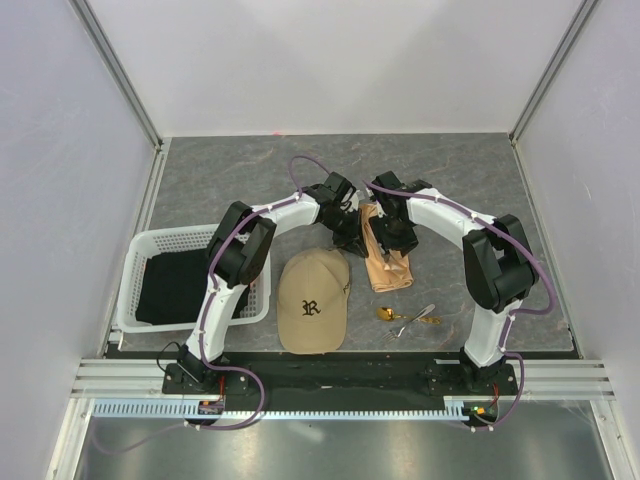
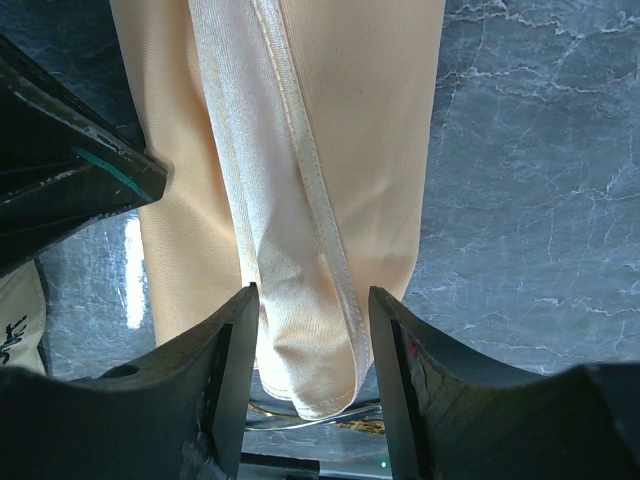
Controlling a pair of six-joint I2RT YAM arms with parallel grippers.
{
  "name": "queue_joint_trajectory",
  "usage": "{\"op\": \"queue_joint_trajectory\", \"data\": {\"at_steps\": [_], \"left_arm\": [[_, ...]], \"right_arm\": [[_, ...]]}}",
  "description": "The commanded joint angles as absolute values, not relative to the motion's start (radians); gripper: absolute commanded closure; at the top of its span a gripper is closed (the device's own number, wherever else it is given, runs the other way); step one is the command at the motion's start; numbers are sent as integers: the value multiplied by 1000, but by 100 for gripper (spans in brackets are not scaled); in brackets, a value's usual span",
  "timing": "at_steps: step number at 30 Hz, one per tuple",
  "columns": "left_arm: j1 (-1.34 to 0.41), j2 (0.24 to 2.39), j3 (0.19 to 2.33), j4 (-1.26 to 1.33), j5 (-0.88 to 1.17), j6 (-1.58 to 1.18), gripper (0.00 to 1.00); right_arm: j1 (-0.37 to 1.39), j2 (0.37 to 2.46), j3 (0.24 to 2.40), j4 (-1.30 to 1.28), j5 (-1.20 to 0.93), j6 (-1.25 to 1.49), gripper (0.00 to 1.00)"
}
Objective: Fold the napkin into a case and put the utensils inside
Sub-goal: Smooth out the smaller rectangle-folded napkin at the center of the board.
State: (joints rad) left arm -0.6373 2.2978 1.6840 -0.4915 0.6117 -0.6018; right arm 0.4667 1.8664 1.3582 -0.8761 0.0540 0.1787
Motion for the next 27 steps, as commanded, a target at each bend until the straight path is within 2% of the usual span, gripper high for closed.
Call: {"op": "queue_joint_trajectory", "data": {"at_steps": [1,9,18,21,24,27], "left_arm": [[-647,2281,1718,-472,621,-629,97],[-649,2281,1724,-472,623,-634,98],[-653,2284,1724,-471,624,-637,98],[-655,2281,1726,-469,623,-637,98],[-653,2275,1726,-477,621,-630,96],[-643,2238,1720,-494,626,-617,86]], "right_arm": [[463,1868,1355,-858,54,167,44],[465,1879,1302,-808,2,190,42],[471,1902,1287,-773,54,215,44],[474,1908,1289,-775,90,232,50],[474,1904,1284,-772,107,245,64],[474,1884,1282,-779,112,252,75]]}}
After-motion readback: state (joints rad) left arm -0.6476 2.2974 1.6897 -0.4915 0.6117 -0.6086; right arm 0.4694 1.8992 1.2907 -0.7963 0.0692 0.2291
